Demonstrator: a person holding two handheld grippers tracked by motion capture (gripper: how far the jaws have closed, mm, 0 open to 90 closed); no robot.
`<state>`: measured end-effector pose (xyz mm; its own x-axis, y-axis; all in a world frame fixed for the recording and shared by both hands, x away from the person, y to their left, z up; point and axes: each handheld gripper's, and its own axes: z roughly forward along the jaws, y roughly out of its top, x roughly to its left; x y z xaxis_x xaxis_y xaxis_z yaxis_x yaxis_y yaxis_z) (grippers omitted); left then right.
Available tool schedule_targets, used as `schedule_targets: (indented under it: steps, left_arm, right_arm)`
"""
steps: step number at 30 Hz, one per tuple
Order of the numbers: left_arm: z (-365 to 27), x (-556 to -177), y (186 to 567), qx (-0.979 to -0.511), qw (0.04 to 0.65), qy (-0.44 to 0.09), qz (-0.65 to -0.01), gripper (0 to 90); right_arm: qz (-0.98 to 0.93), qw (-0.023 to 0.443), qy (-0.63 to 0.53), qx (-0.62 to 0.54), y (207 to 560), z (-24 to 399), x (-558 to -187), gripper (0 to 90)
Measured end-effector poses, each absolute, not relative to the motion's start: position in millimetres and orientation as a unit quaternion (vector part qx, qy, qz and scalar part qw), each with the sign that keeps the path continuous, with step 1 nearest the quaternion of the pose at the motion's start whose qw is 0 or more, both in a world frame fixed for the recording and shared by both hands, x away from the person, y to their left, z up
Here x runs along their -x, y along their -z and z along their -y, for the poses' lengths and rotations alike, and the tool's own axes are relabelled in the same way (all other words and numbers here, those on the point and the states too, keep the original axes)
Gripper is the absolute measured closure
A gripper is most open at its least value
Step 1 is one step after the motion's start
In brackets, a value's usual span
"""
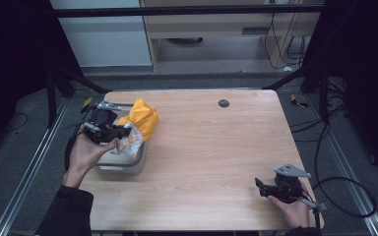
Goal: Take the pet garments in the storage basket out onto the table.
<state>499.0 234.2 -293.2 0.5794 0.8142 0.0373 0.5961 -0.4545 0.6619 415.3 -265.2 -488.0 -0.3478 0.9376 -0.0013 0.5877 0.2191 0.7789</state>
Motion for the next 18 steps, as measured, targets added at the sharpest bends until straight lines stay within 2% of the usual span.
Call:
schedule_targets:
  steps: [18]
  left_arm:
    - [-196.0,-487.1,287.2,-0.855,0.322,-0.161,-0.372,83.3]
  right_arm:
    - [-0.740,0.248,-0.354,-0.515,487.4,265.3,-414.9,15.2]
